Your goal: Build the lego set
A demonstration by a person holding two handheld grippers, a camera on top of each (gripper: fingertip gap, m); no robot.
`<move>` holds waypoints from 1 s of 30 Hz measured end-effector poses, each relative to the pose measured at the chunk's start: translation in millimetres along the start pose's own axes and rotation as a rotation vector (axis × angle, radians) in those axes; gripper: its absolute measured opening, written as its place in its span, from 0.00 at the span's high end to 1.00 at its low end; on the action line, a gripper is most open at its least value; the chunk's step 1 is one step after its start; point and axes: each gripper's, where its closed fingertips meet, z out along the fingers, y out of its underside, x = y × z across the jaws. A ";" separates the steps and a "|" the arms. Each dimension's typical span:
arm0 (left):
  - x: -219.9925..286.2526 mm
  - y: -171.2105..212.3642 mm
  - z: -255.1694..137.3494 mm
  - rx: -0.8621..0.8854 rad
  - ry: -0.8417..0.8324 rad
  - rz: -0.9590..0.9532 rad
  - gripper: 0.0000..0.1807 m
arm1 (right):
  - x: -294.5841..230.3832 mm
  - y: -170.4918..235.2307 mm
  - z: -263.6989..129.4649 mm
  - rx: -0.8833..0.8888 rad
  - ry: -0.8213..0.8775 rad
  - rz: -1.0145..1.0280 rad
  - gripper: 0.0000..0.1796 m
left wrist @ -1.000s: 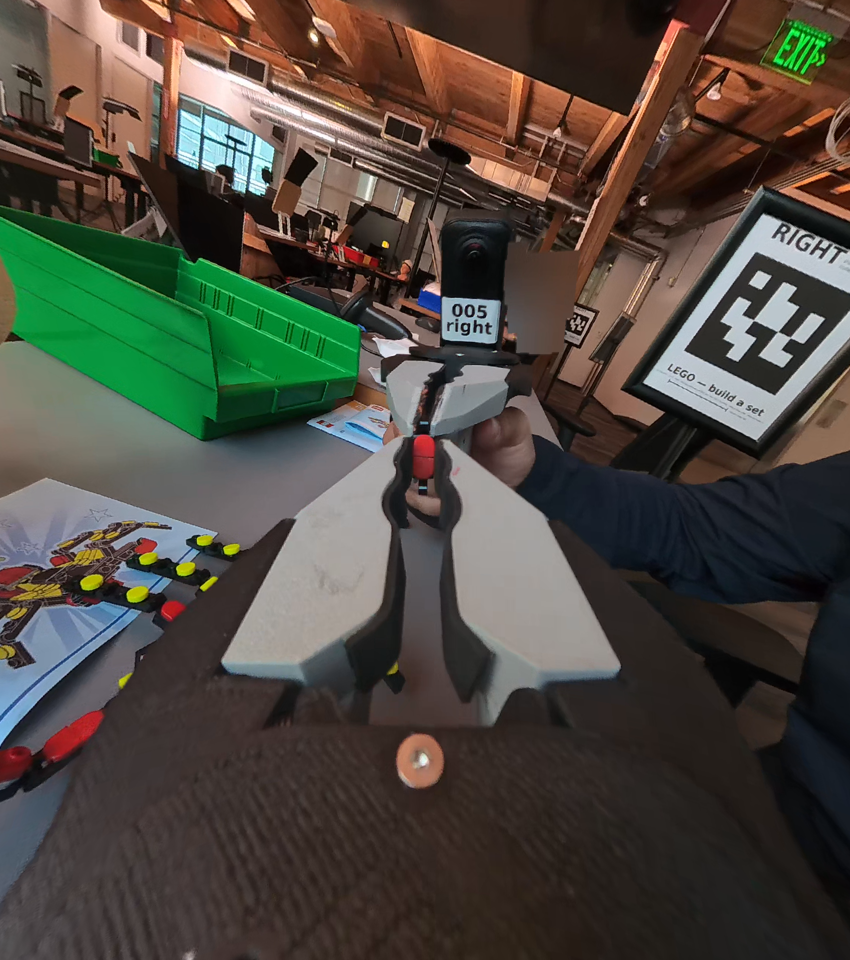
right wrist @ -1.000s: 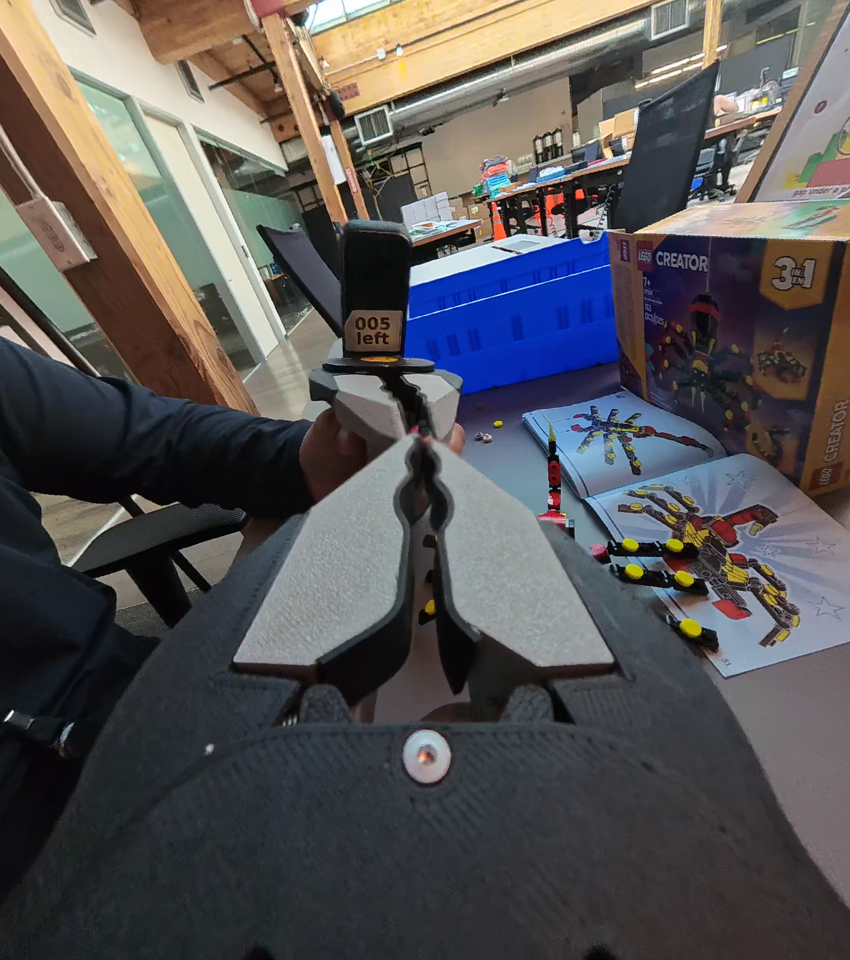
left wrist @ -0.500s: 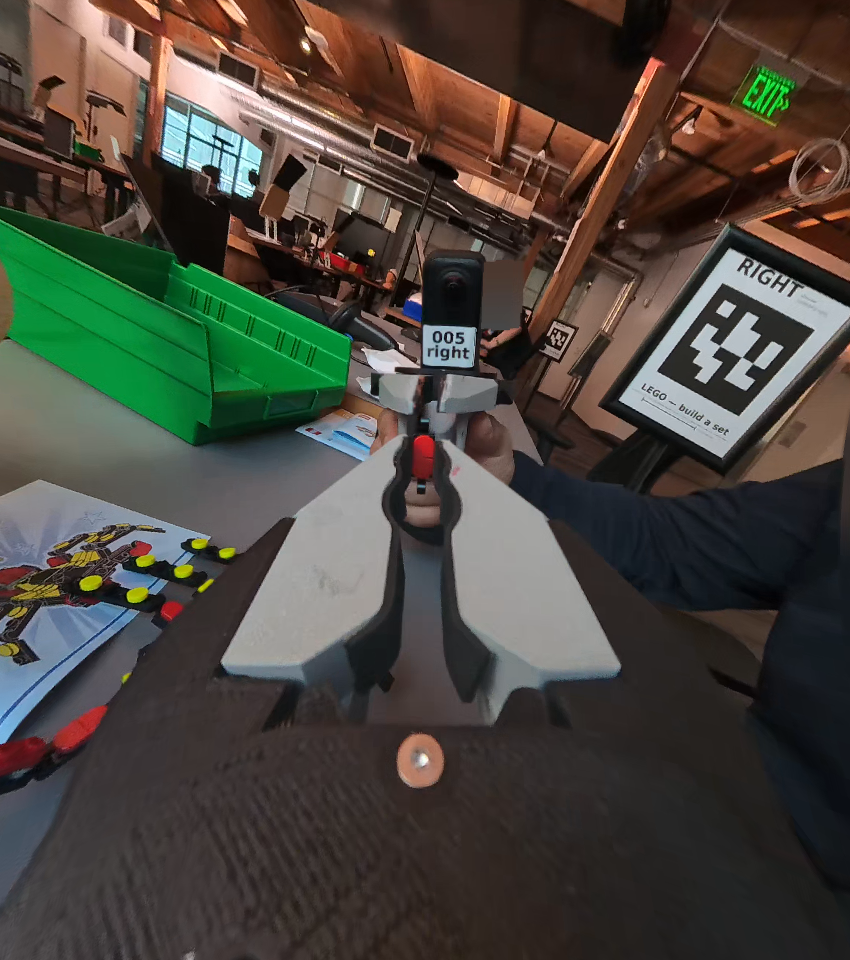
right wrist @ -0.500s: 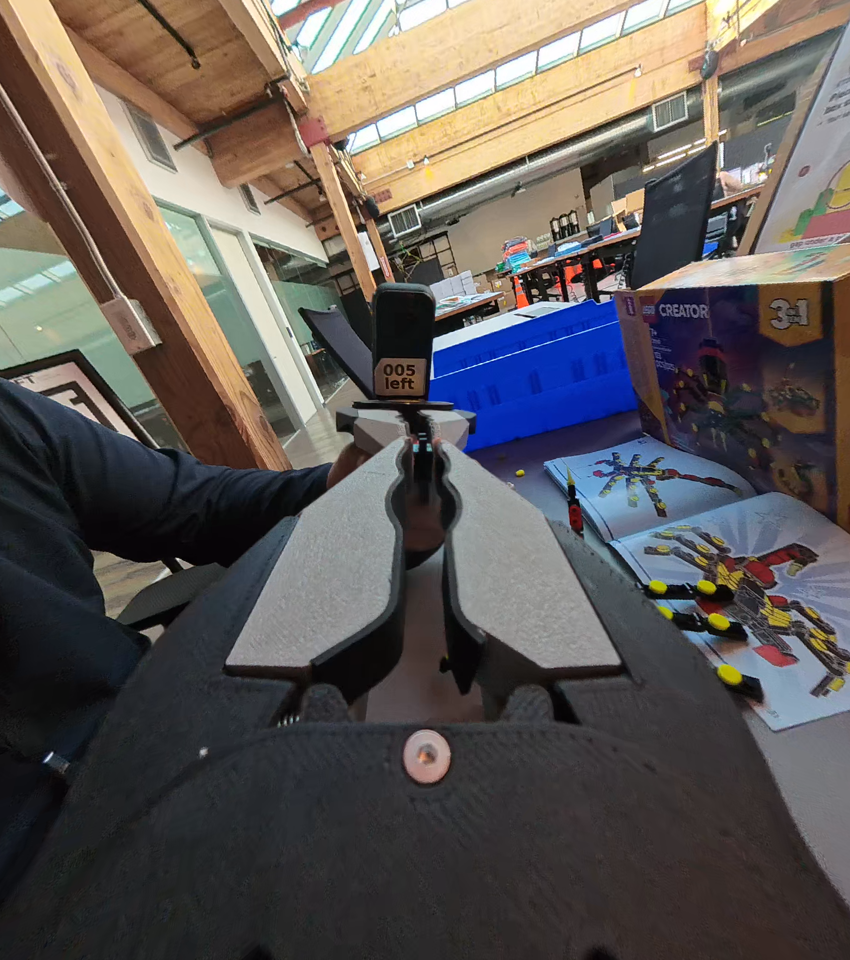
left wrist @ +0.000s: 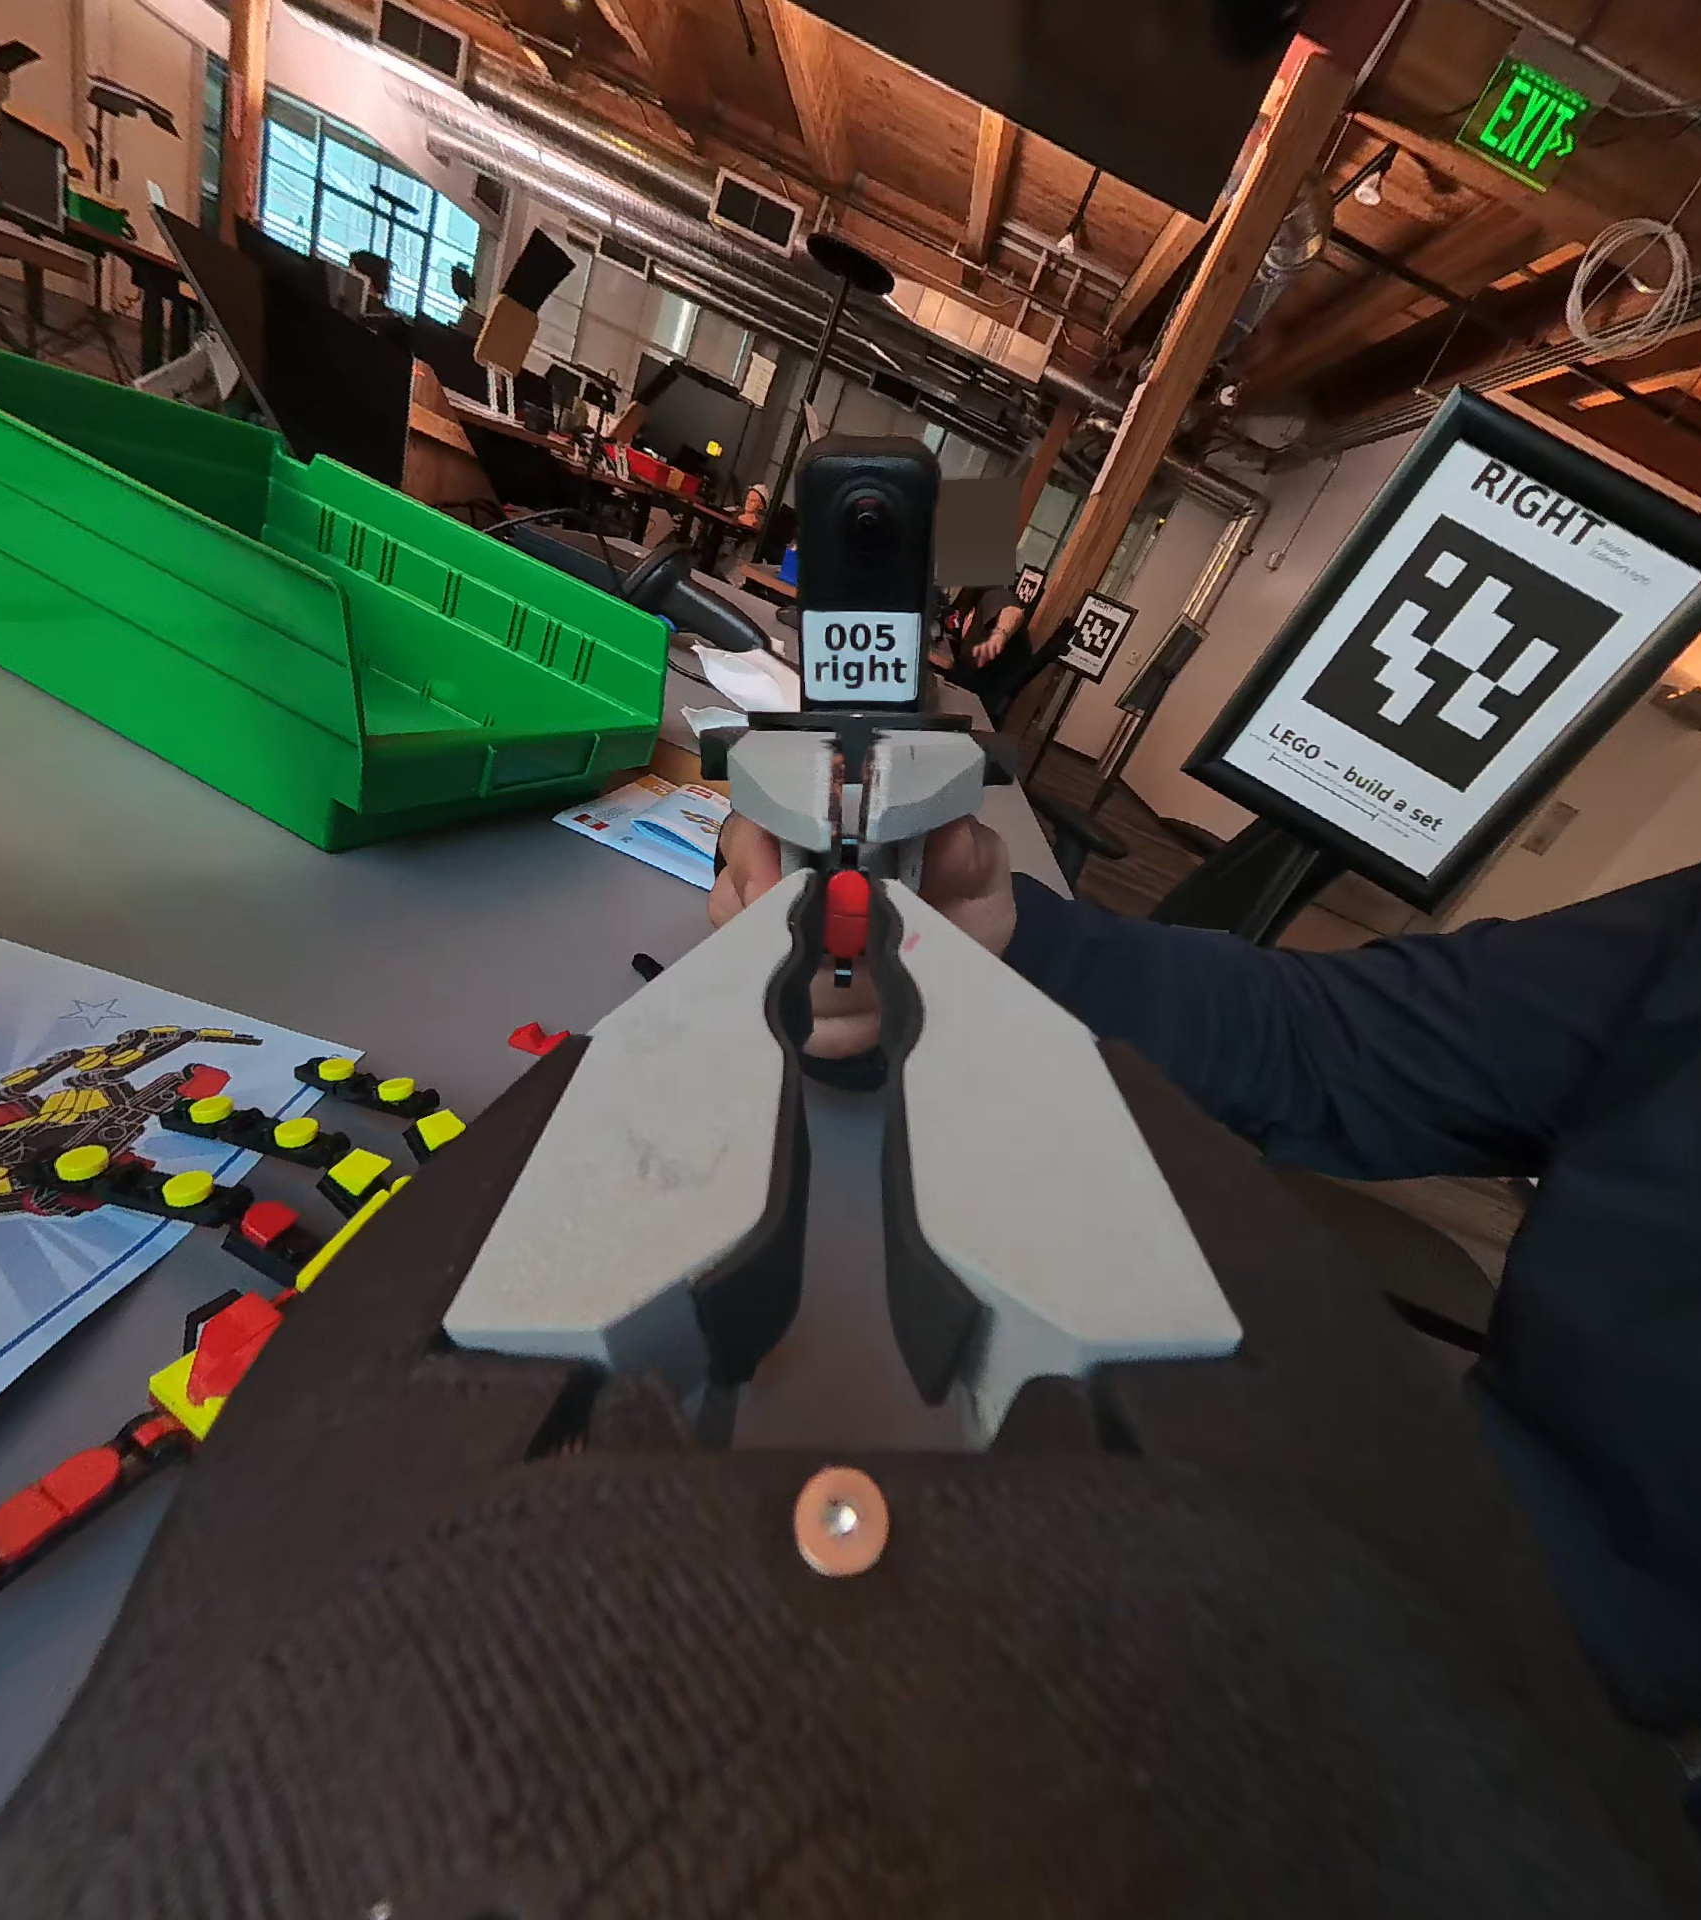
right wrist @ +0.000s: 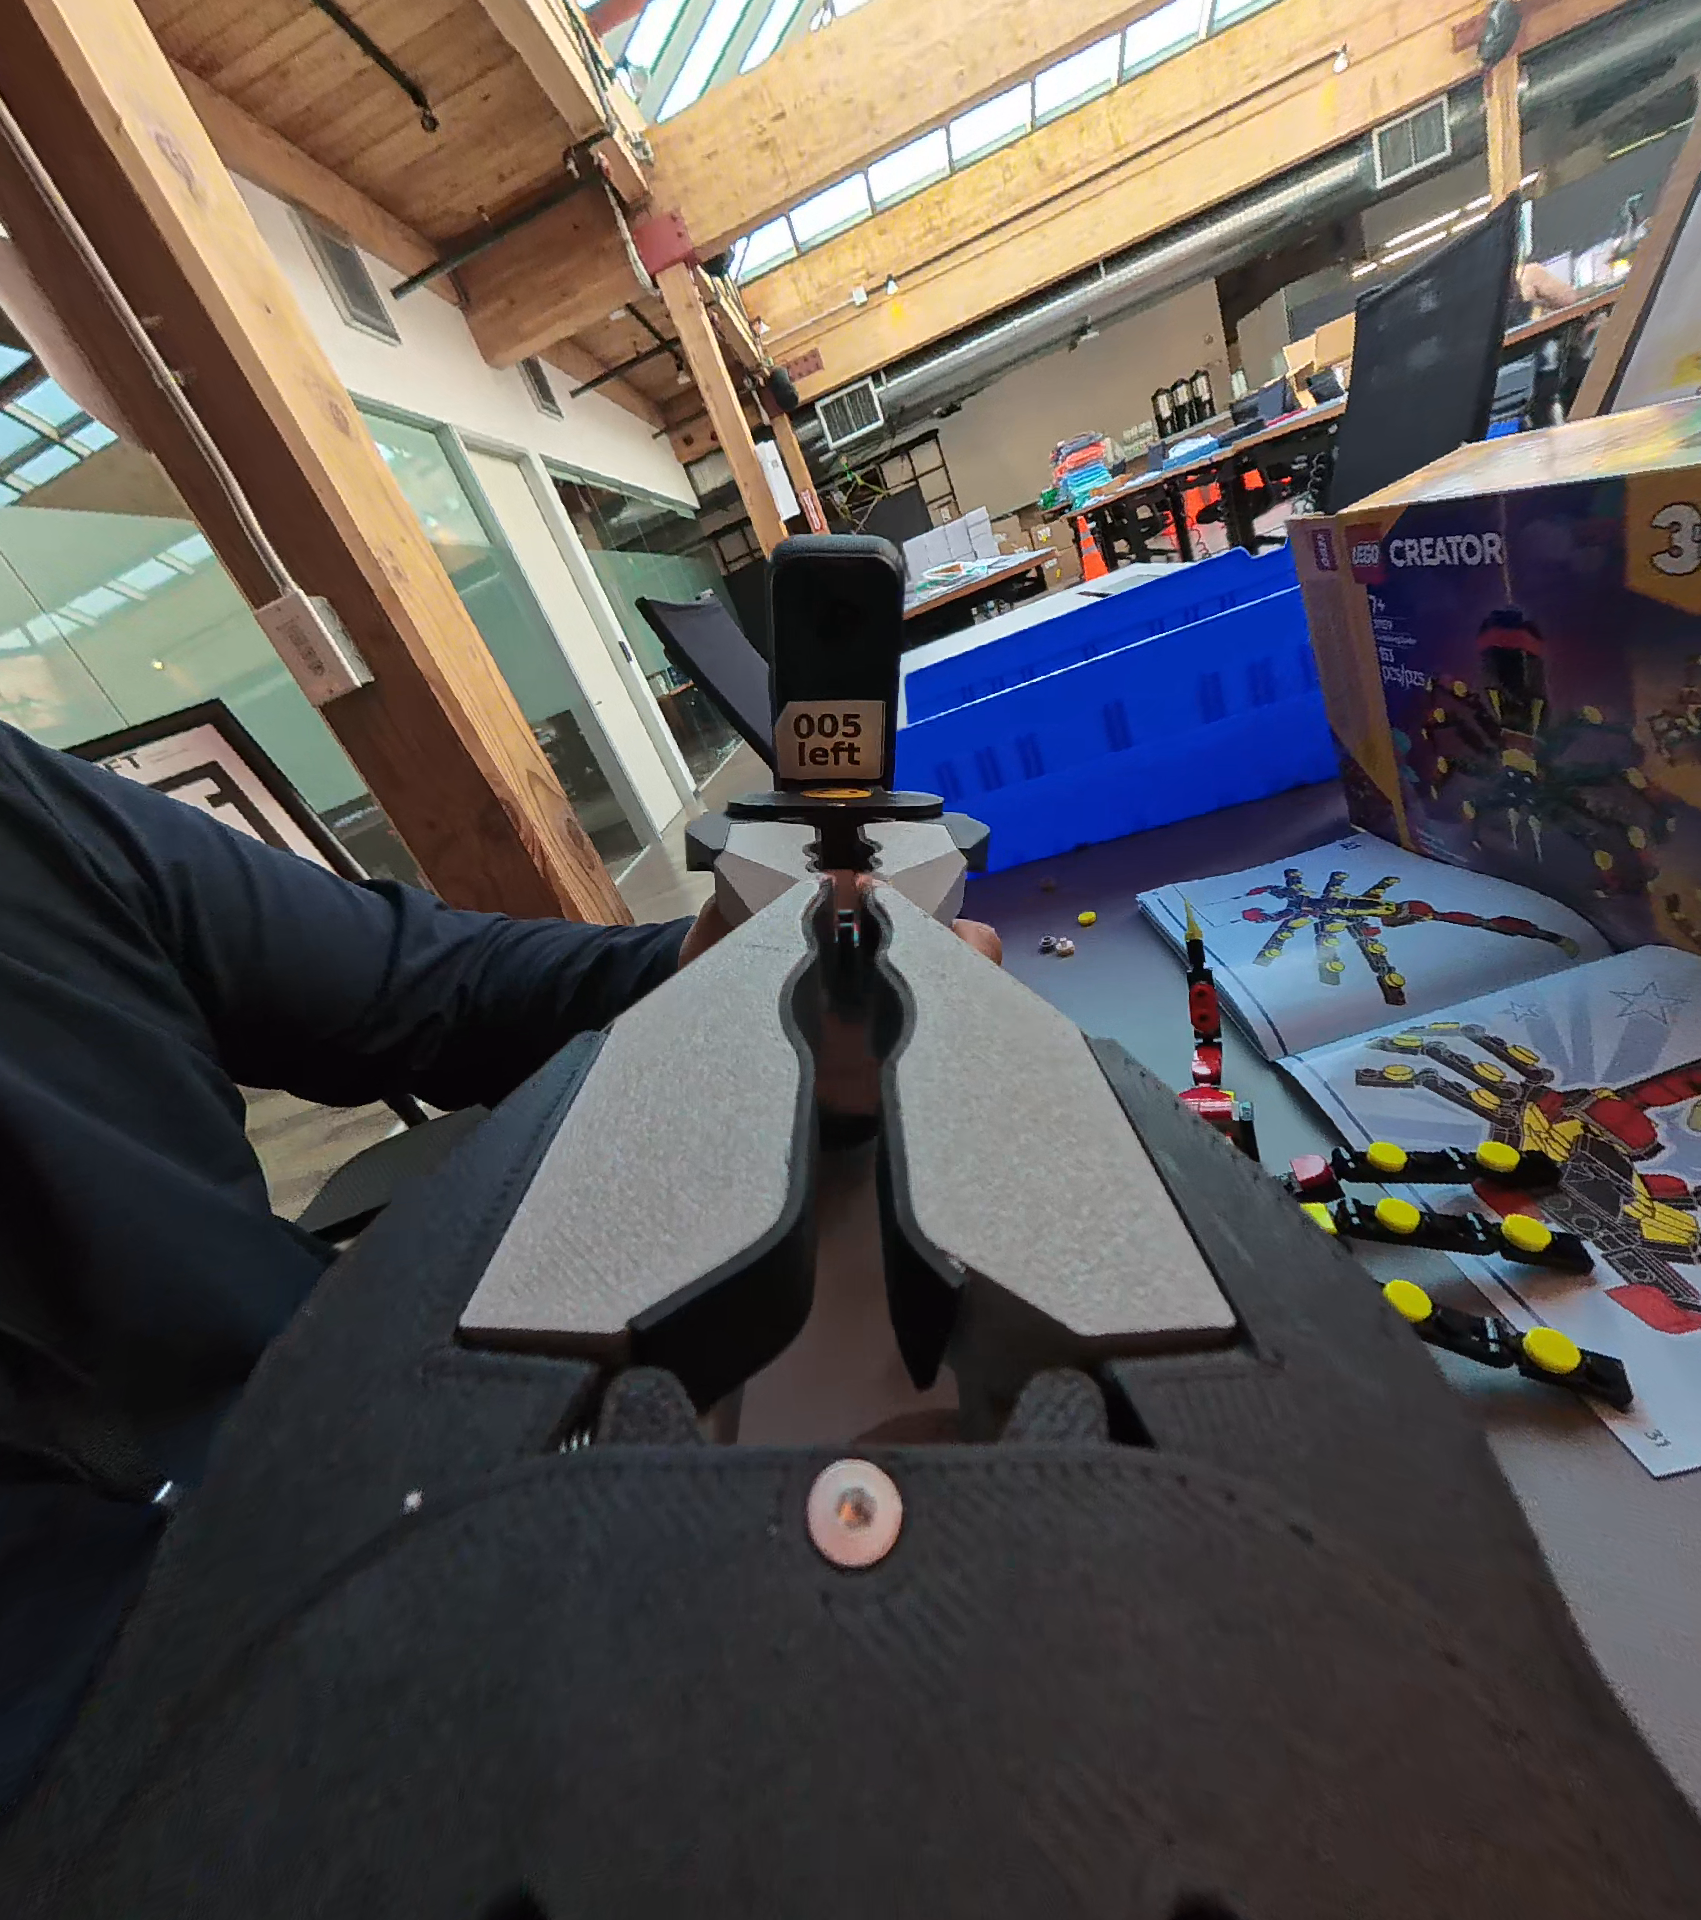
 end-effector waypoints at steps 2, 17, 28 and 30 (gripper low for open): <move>-0.9 0.4 -0.4 -0.002 -0.007 0.004 0.97 | 0.5 0.9 0.0 -0.004 -0.003 0.008 1.00; -4.1 0.3 0.2 0.014 0.002 -0.051 0.97 | 4.1 3.9 3.8 -0.002 0.010 0.019 1.00; -1.9 -13.9 -1.7 0.132 -0.008 -0.075 0.98 | 2.3 -6.9 5.3 0.062 0.035 0.036 1.00; -0.8 -14.9 -2.4 0.145 -0.007 -0.078 0.97 | 1.3 -7.6 5.7 0.073 0.036 0.036 1.00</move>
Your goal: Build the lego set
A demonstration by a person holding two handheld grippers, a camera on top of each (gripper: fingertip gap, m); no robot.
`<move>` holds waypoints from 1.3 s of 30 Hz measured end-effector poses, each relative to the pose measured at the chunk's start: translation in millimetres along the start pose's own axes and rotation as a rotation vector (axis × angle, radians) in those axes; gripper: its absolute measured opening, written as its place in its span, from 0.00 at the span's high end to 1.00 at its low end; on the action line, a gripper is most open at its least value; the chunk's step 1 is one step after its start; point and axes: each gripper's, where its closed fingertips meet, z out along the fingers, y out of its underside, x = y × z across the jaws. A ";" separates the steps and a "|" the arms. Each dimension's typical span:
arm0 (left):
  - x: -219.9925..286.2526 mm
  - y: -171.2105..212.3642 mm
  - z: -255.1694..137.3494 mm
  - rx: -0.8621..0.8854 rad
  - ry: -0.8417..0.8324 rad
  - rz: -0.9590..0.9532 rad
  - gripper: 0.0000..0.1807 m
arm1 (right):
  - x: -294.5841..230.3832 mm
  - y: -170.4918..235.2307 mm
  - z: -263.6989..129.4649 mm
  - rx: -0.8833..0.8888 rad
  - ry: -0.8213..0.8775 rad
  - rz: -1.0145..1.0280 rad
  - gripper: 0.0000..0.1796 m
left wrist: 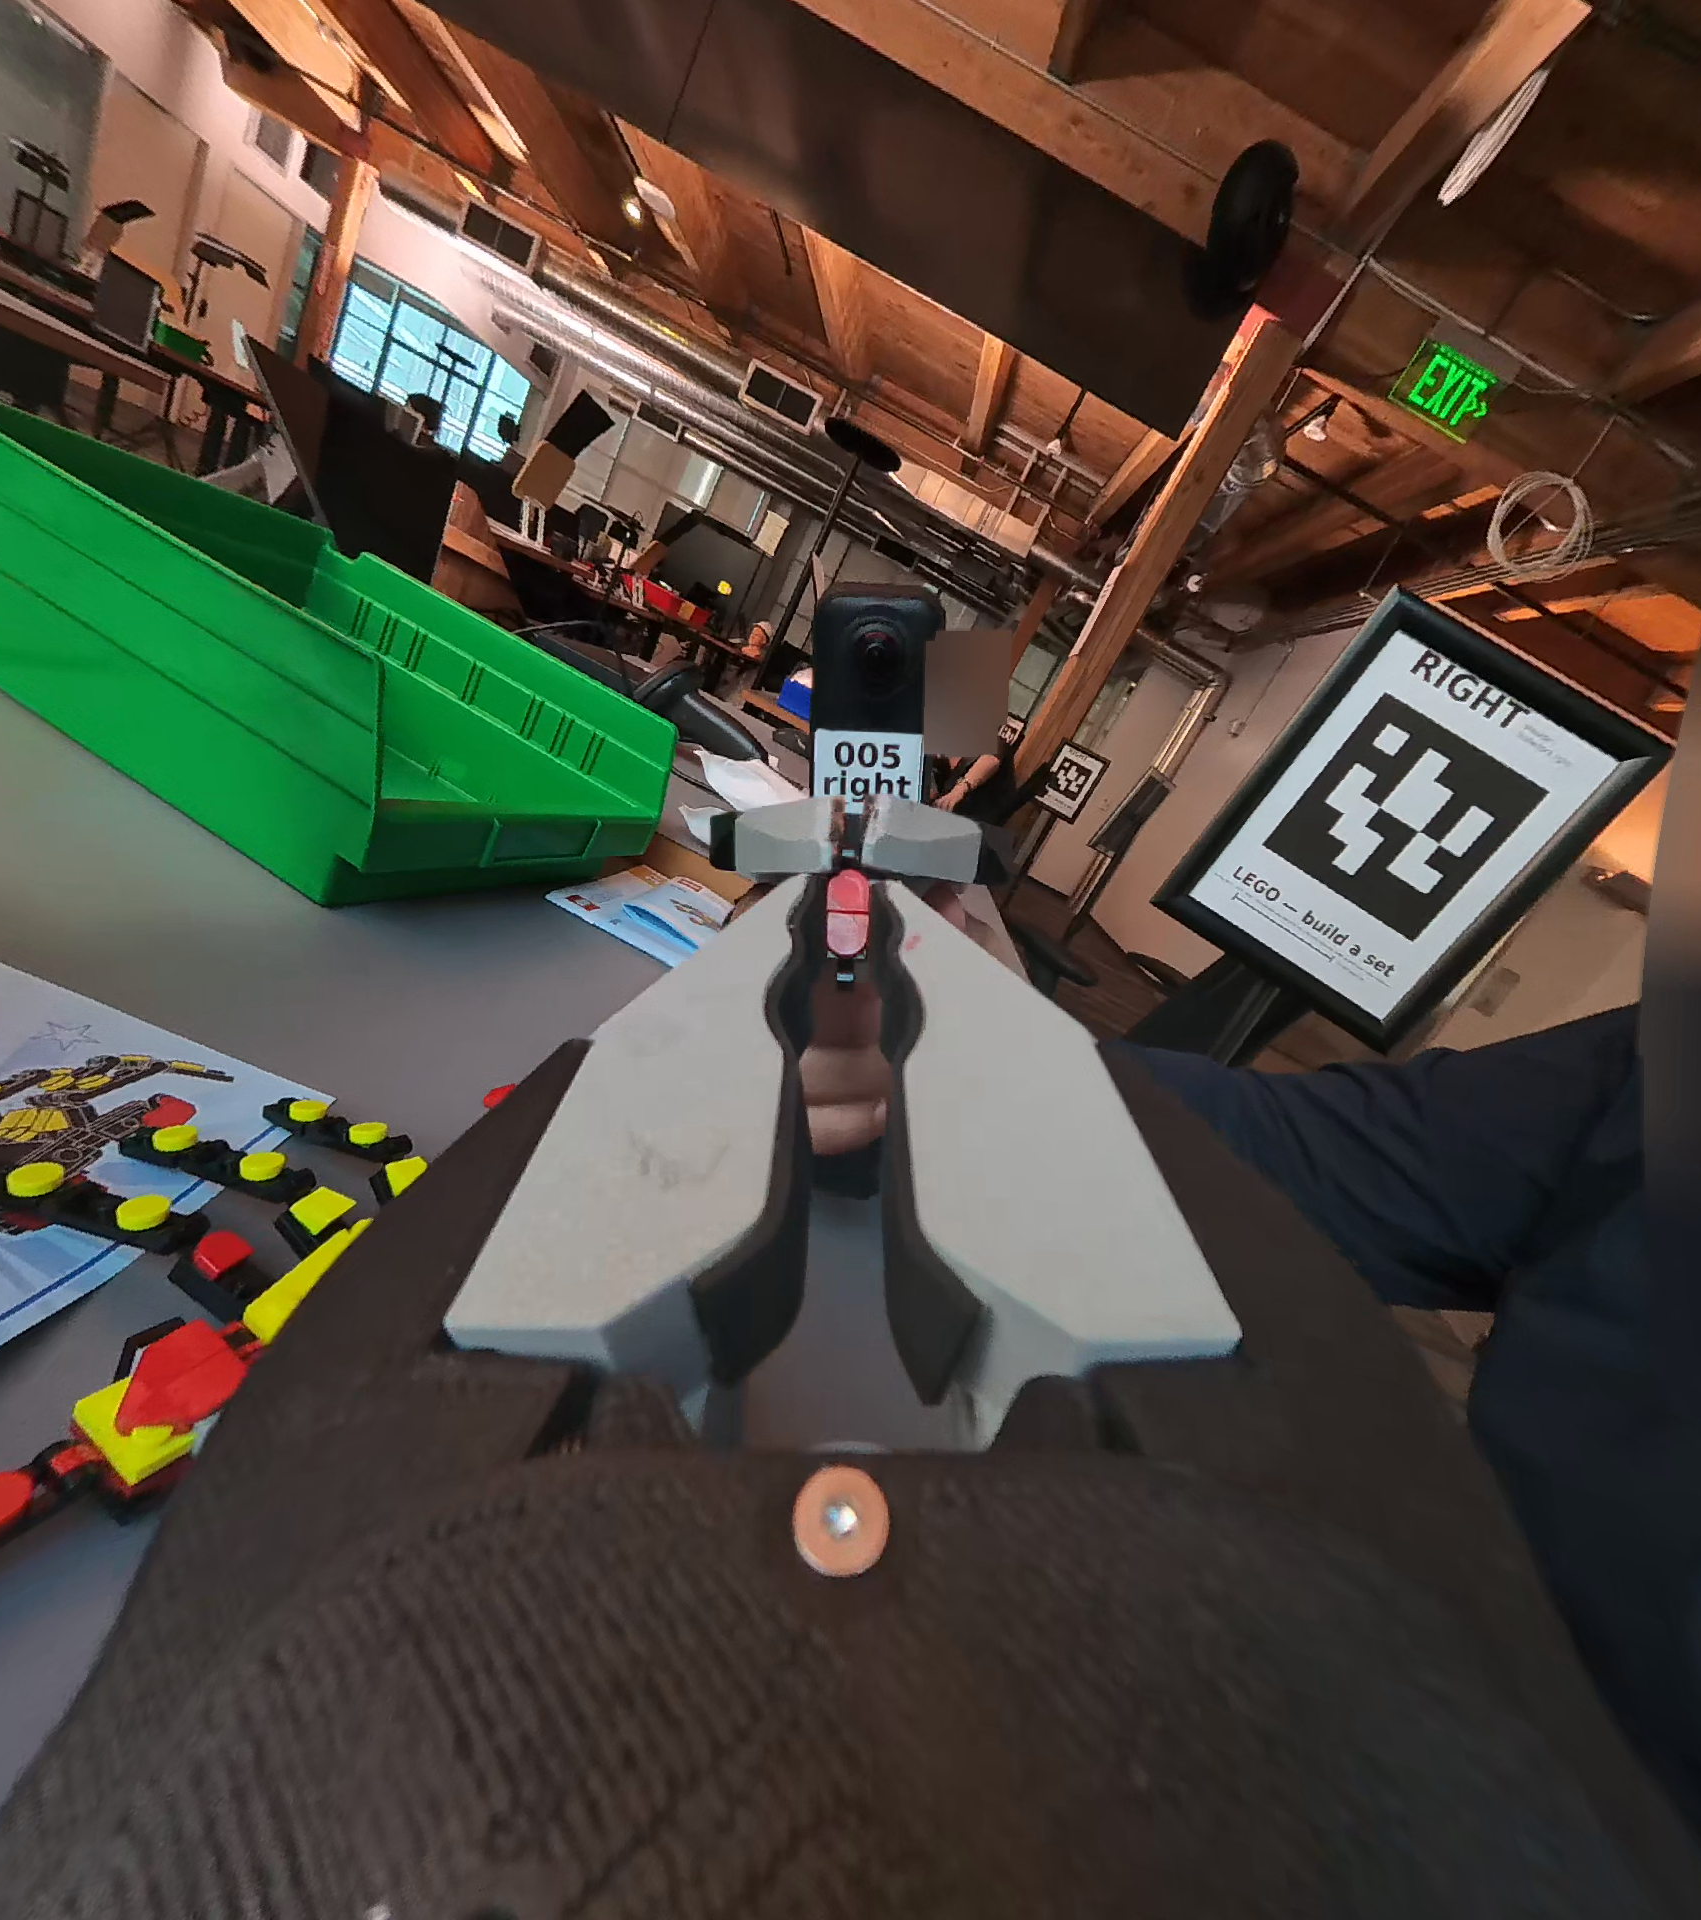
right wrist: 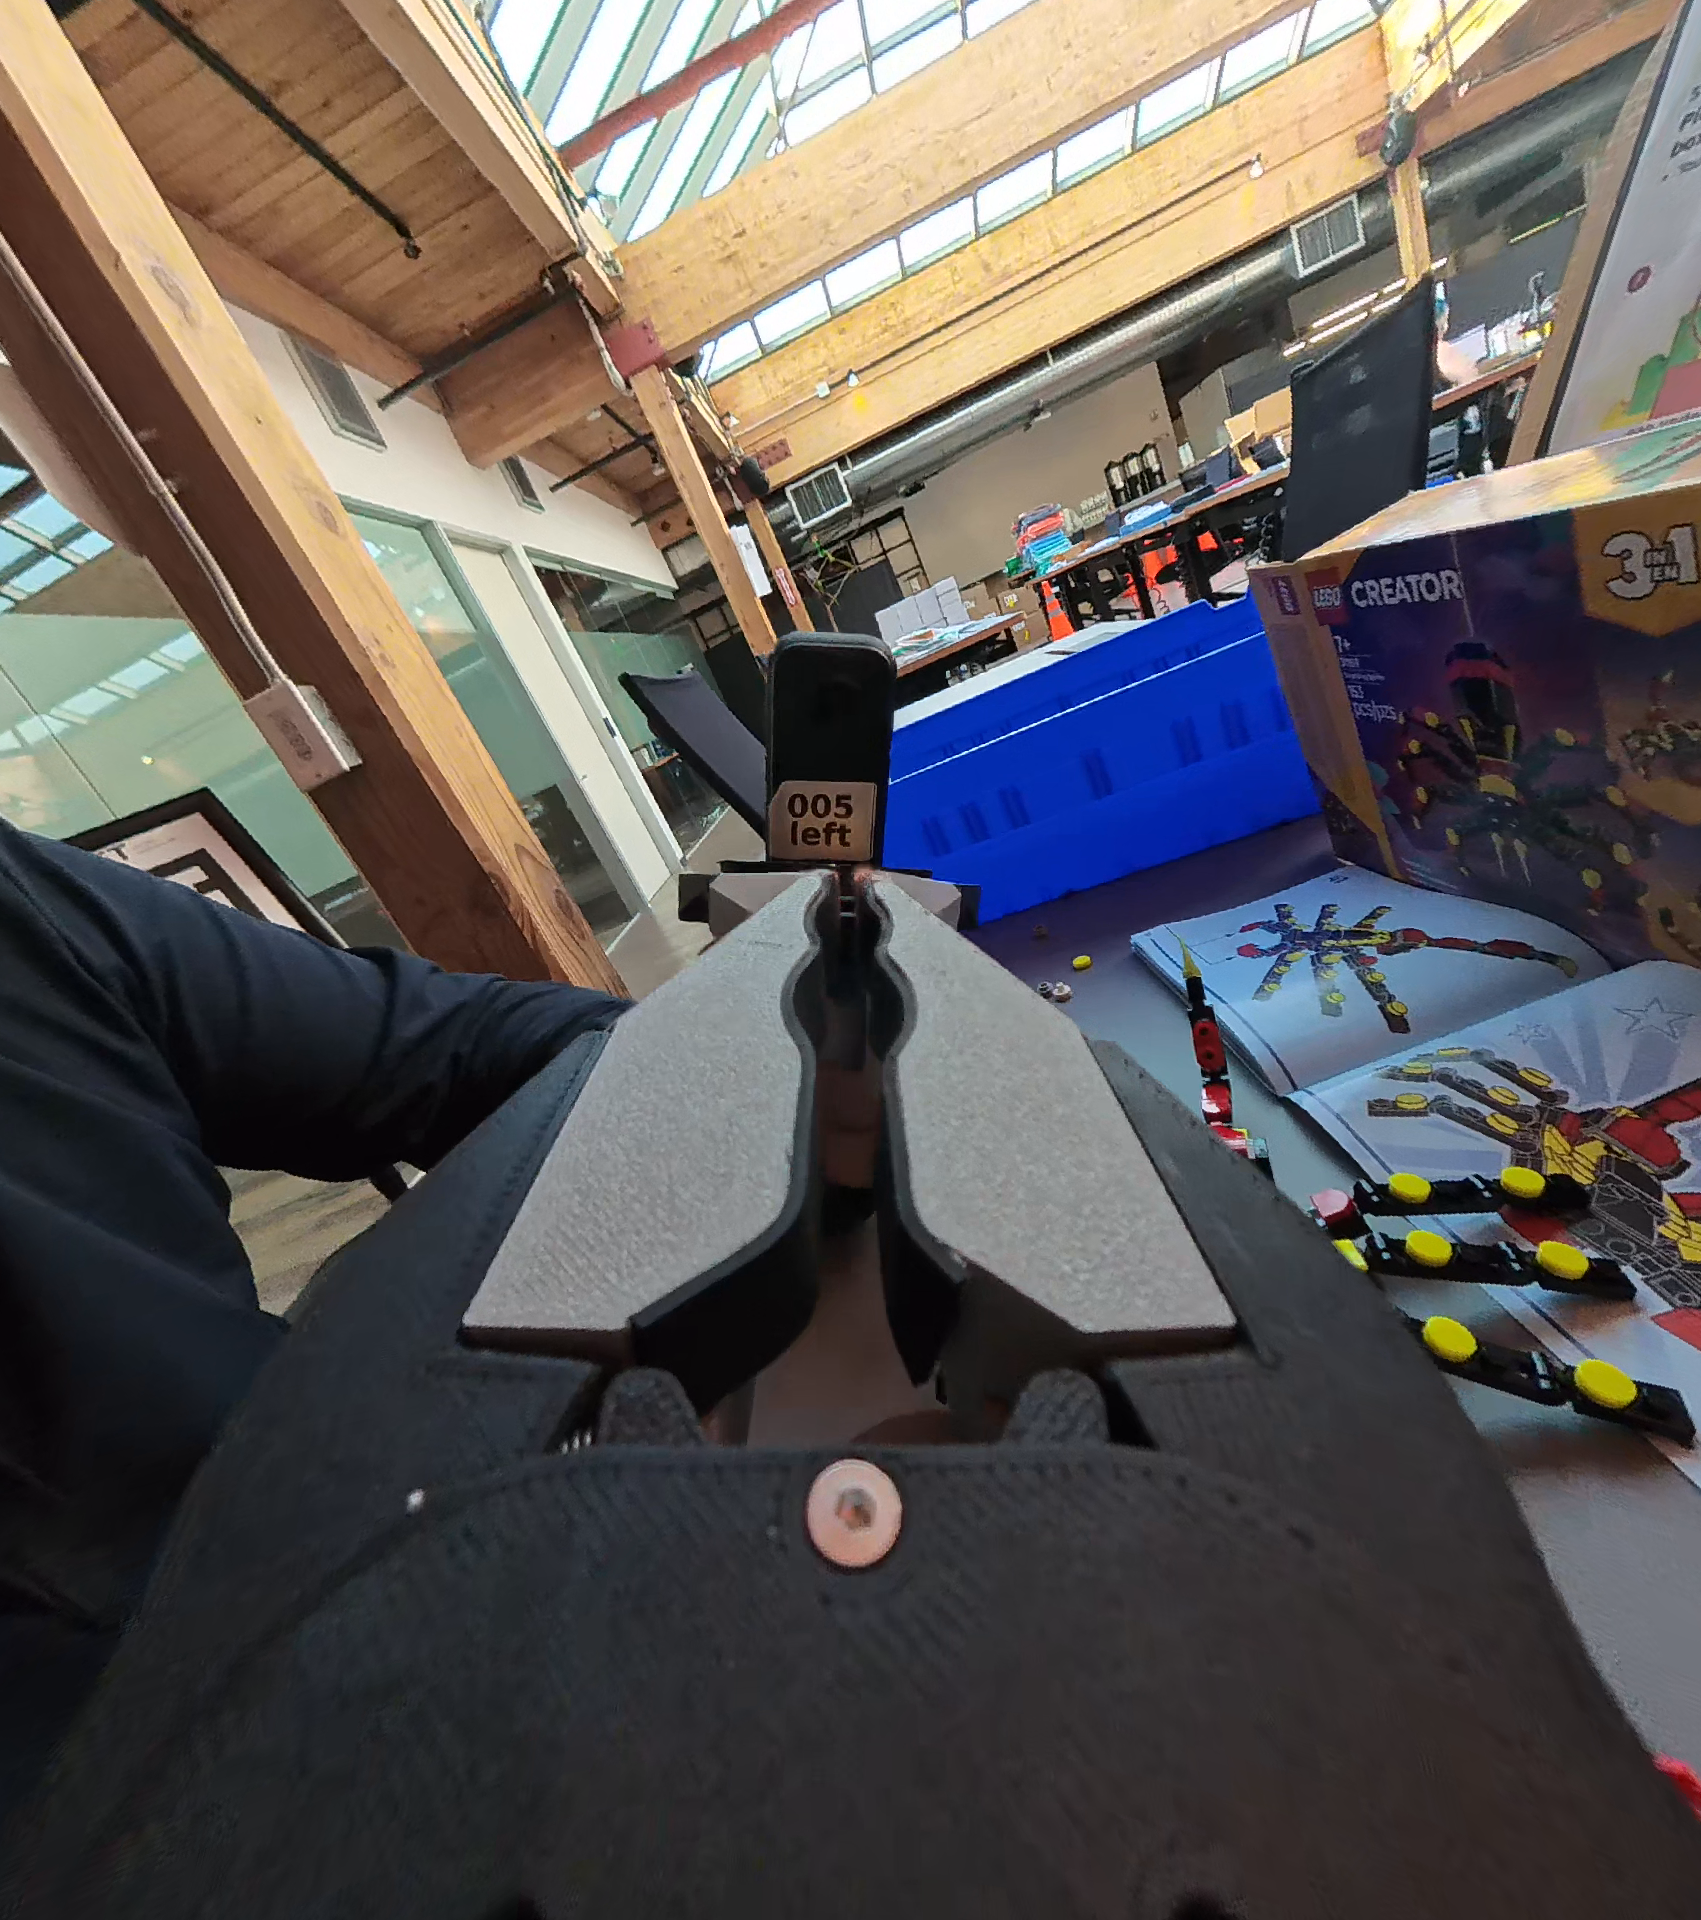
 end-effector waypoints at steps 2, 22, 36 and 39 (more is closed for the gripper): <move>2.0 -1.3 0.0 0.015 0.005 0.000 0.98 | -1.7 -1.5 0.0 0.017 -0.007 0.013 1.00; 10.6 -12.9 -2.0 0.084 0.009 0.054 0.97 | -10.3 -13.9 -1.4 0.190 -0.096 0.151 1.00; 12.1 -15.9 -2.1 0.104 0.027 0.036 0.97 | -7.6 -19.6 -3.3 0.190 -0.034 0.068 0.98; 11.2 -13.1 -0.3 0.097 0.026 0.026 0.97 | -7.7 -17.5 -1.7 0.184 -0.037 0.069 1.00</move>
